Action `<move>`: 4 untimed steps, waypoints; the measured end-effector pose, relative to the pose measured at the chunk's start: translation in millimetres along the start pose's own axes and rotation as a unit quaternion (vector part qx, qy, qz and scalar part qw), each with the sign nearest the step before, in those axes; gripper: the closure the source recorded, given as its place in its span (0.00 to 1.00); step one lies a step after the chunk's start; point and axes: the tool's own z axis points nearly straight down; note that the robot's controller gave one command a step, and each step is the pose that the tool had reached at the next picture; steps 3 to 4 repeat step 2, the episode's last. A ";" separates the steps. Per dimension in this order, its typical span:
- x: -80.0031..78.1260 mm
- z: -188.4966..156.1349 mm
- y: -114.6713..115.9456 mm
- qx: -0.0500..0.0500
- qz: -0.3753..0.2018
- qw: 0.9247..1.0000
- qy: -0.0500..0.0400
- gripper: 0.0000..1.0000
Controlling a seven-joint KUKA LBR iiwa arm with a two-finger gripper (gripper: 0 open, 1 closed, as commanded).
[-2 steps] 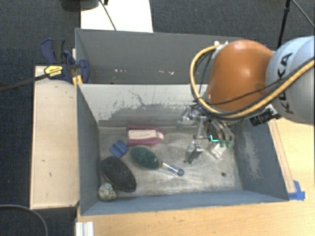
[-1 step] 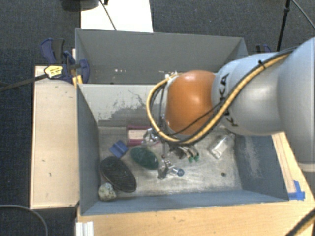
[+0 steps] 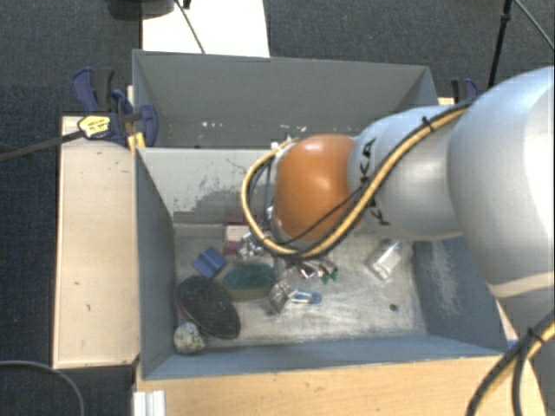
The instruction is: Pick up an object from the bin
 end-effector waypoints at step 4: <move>10.6 -140.4 23.1 0.001 -0.082 0.997 -0.003 1.00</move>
Offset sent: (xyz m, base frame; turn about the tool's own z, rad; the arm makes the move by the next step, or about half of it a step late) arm 0.0000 0.0000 0.0000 0.0000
